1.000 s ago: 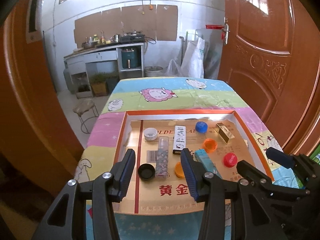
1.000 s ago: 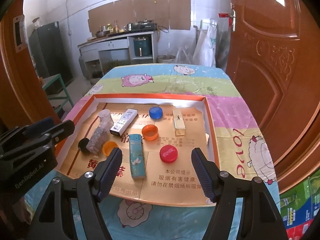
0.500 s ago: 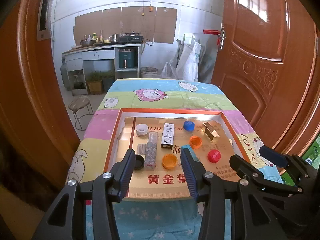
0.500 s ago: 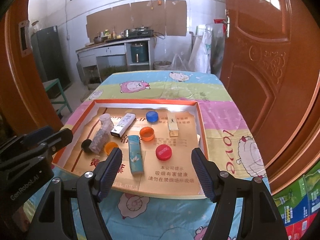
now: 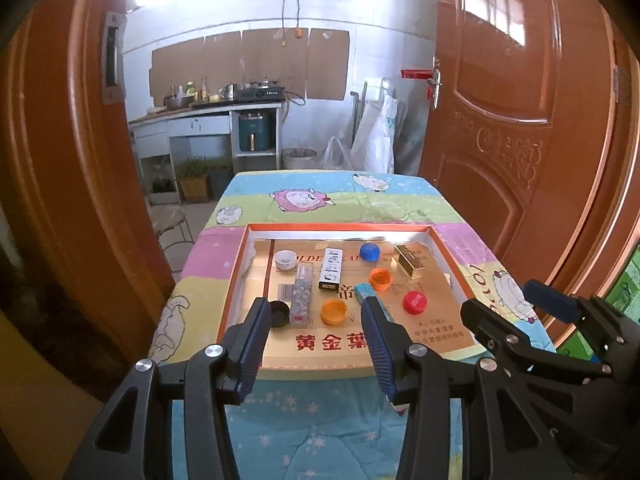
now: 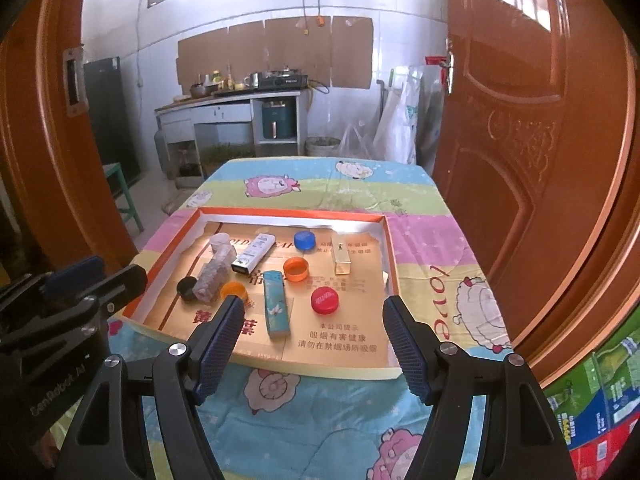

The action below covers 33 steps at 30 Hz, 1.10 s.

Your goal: Organize rigid objects

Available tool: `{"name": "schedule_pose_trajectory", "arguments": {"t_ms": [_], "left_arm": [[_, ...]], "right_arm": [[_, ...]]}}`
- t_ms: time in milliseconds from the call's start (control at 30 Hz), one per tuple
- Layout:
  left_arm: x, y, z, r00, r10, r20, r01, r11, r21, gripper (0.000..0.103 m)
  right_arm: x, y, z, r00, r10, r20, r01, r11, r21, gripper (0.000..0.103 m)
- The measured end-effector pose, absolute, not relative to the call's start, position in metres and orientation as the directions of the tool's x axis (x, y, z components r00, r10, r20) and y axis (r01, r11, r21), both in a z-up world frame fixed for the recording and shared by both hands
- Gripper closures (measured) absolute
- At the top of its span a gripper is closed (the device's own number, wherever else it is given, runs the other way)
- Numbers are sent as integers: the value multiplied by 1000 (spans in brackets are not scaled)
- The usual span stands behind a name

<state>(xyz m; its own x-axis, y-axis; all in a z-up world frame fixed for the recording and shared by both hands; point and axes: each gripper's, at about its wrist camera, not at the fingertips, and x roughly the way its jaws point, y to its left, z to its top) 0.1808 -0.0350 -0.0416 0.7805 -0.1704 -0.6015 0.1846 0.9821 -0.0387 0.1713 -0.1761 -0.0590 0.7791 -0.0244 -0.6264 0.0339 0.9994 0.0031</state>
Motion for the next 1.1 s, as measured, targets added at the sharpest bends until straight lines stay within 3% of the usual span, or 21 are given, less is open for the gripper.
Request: {"name": "schedule_pose_trajectory", "arguments": {"t_ms": [433, 700, 1100], "left_arm": [[123, -34, -29, 820, -172, -545, 184, 982, -33, 56], [89, -27, -24, 863, -58, -502, 76, 997, 15, 56], [42, -22, -13, 885, -94, -457, 106, 994, 2, 56]], "right_arm": [[116, -170, -45, 813, -57, -580, 48, 998, -30, 29], [83, -162, -41, 825, -68, -561, 48, 998, -50, 29], [26, -160, -27, 857, -108, -504, 89, 994, -63, 29]]}}
